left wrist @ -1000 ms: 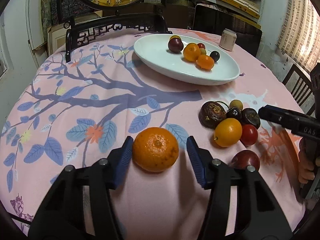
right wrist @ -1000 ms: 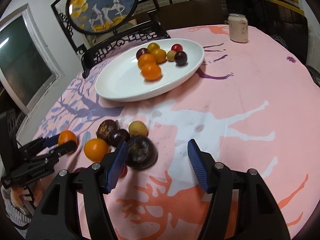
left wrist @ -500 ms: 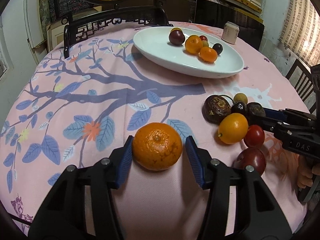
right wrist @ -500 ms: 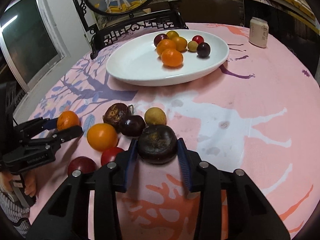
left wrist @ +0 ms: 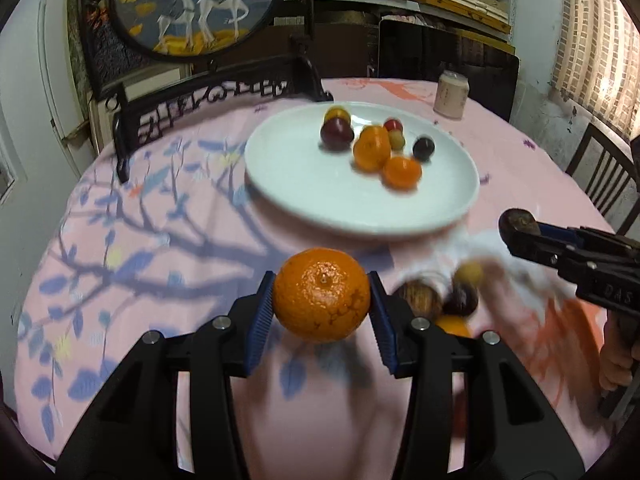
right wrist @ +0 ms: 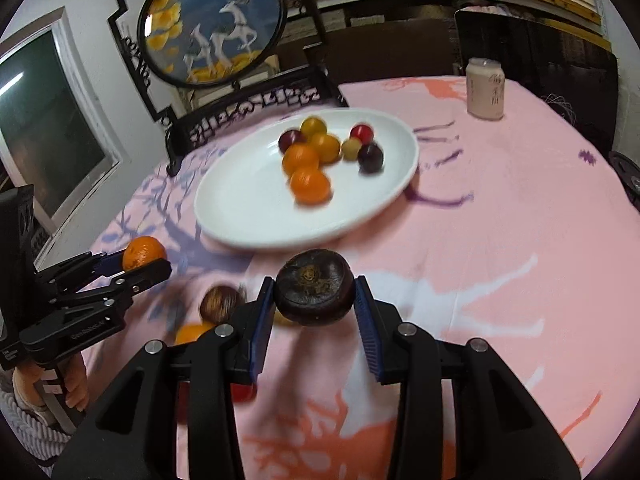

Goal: Organize fruits
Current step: 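Grasp the large tangerine with the left tool while the right tool grasps a dark plum, then carry the tangerine and plum onto the white plate and open both tools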

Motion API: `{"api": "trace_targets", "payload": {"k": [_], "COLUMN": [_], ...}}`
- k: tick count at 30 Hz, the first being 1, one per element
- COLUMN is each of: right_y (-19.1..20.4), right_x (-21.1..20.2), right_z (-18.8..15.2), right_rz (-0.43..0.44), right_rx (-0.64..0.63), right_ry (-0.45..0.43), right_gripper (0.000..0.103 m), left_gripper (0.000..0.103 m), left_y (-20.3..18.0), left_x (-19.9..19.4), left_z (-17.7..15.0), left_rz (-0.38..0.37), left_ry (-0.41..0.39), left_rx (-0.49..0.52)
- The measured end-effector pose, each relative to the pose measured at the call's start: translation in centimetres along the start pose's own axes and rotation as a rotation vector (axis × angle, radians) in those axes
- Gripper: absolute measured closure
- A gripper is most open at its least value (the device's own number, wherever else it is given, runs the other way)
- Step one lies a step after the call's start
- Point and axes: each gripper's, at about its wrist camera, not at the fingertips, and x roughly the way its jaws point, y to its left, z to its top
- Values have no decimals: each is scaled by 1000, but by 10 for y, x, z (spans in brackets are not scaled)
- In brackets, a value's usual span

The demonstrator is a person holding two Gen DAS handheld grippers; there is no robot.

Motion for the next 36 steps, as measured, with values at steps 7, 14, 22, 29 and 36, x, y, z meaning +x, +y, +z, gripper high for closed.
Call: {"api": "trace_targets", "payload": {"k": [7,14,22,29,36], "right_y": [-3,-10,-8,-2,-6], "right_x": [41,44,33,19,19], "right_z": [47,42,12,-9,-12], "right_rz": [-25,-27,-15,-10,-29], "right_rx": [20,5,9,-3,16], "right_ry": [-28,-62,-11,4,24], "right_gripper": [62,49,49,45,42], "left_gripper": [57,48,32,26,23], "left_y": [-6,4,-5,-5,-14], "left_x": [44,51,32,12,10], "left_z": [49,43,16,-8,-19], "left_rz": [-9,-29,-15,-12,-66], "left_ry": [-6,-6,-22,-32,-7], "left_rx": [-37,-49,-6,-6,22]}}
